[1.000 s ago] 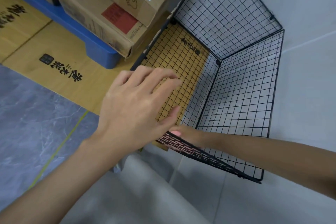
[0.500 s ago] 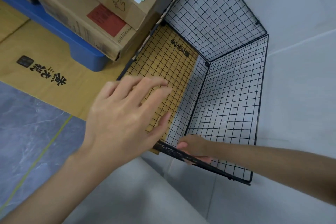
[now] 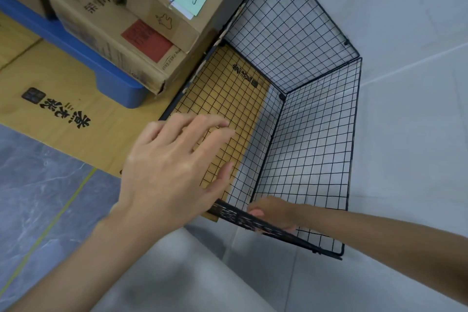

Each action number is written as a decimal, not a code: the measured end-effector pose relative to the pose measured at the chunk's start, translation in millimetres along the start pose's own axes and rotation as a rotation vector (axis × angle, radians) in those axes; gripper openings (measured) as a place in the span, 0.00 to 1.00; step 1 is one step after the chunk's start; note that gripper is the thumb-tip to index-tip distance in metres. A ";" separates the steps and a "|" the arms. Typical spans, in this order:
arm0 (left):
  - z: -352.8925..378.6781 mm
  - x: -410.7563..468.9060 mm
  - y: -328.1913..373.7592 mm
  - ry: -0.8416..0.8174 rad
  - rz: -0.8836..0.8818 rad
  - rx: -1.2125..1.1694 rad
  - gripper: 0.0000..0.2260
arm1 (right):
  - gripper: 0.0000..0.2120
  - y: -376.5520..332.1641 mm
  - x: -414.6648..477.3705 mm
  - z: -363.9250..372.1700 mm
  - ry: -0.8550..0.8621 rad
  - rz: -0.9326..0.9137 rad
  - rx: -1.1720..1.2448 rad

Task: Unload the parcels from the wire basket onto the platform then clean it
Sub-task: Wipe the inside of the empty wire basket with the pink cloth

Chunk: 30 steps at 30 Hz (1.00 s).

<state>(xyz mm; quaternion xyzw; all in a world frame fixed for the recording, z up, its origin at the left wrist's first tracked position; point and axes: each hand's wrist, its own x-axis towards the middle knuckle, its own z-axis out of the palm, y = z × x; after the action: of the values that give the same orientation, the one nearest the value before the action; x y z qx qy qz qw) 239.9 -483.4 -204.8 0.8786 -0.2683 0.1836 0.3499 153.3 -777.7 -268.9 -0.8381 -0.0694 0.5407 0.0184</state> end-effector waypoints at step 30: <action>-5.8 -0.3 3.8 -0.008 -0.037 0.017 0.25 | 0.10 -159.5 -1.1 -105.5 0.554 -0.428 0.706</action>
<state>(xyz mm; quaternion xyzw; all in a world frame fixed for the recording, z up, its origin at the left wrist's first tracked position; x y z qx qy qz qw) 236.6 -481.4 -199.0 0.8870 -0.2520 0.1760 0.3446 233.4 -615.3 -207.3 -0.8598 -0.0448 0.2723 0.4295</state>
